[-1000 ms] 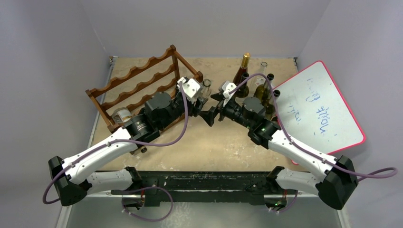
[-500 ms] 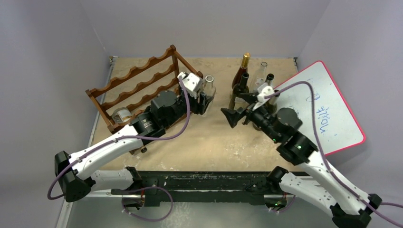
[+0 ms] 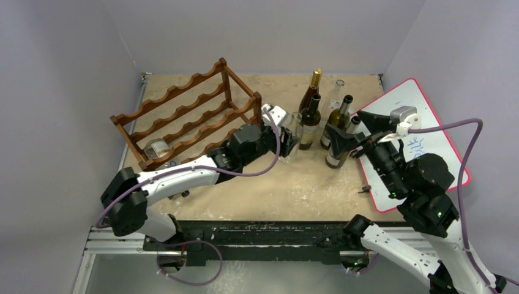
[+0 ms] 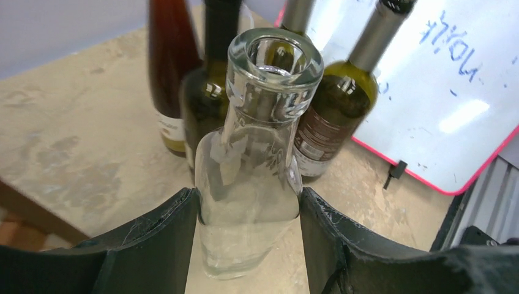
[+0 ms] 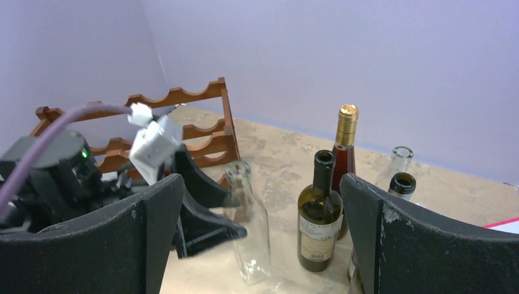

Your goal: Take the wine bottle off the wine rack

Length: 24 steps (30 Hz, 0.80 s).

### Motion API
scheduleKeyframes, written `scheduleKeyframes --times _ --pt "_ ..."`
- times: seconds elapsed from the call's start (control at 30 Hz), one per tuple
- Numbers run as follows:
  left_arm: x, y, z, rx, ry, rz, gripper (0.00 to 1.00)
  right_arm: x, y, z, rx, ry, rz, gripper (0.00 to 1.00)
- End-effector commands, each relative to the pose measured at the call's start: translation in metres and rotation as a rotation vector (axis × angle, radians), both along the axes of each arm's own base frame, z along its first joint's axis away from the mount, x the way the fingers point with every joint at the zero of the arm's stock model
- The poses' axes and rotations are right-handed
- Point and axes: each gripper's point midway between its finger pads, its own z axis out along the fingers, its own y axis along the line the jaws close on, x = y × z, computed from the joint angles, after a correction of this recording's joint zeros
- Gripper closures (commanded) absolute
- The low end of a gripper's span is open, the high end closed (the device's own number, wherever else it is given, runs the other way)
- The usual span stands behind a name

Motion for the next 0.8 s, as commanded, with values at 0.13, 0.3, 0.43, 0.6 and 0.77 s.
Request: scheduleKeyframes --times 0.13,0.3,0.43,0.6,0.77 --pt "-0.016 -0.060 0.026 -0.179 -0.122 -0.106 1.00 -0.005 -0.010 0.016 -0.022 -0.041 -0.018 0.00" --pt "-0.008 -0.078 0.005 -0.174 -0.129 -0.097 1.00 -0.010 -0.014 0.012 -0.030 -0.032 -0.018 0.00" --pt "-0.005 -0.089 -0.003 -0.162 -0.136 -0.116 1.00 -0.018 -0.022 0.012 -0.016 -0.034 -0.024 0.00" --pt "-0.002 -0.093 -0.012 -0.140 -0.142 -0.114 1.00 -0.022 -0.028 0.009 -0.003 -0.031 -0.032 0.00" --pt "0.002 -0.089 -0.018 -0.133 -0.107 -0.081 0.49 -0.021 -0.025 0.008 -0.004 -0.024 -0.020 0.00"
